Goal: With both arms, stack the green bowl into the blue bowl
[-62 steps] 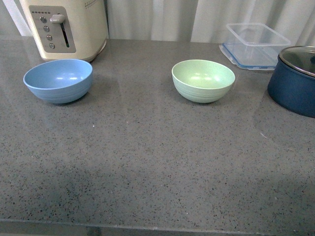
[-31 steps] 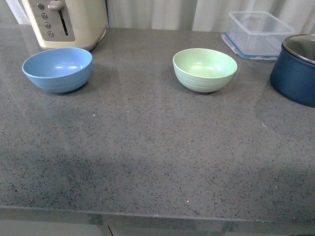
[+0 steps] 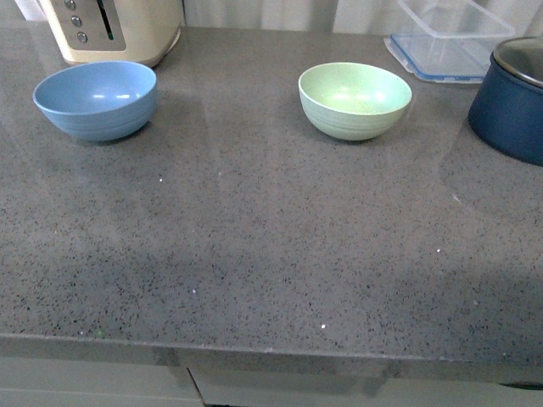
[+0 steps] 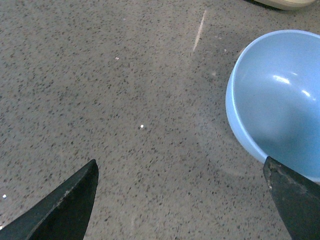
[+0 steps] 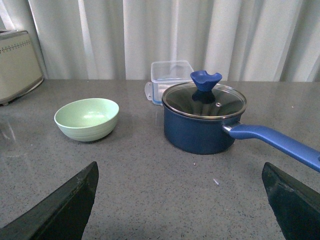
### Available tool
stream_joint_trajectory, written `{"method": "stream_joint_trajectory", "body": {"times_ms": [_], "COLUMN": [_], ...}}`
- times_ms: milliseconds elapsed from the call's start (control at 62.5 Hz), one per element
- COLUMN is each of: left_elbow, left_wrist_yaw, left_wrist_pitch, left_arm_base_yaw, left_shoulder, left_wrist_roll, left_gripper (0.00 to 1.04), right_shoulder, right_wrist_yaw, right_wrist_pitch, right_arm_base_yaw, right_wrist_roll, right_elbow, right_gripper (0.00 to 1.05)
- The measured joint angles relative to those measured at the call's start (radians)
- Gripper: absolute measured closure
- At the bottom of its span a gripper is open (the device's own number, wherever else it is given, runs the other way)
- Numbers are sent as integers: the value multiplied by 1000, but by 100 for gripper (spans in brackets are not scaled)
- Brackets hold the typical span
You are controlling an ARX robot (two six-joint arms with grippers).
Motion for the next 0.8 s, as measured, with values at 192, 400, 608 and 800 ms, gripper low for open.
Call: {"method": "stream_joint_trajectory", "body": {"times_ms": [192,400,608,800], "left_elbow": [167,279,344,362], "left_wrist_yaw": [5,4,4,-1], "left_wrist_pitch": [-1,-6,-6,-6], "left_arm_base_yaw": [-11,-21,-44,-62], "left_shoulder": [174,285,361,403], "left_wrist_roll": [26,34,33,18], "left_gripper": [7,7,7,7], "right_shoulder": [0,0,0,0], "right_wrist_yaw": [0,0,0,0], "right_wrist_pitch": [0,0,0,0], "right_arm_base_yaw": [0,0,0,0], "right_wrist_roll": [0,0,0,0], "right_elbow": [0,0,0,0], "right_gripper": [10,10,10,10]}}
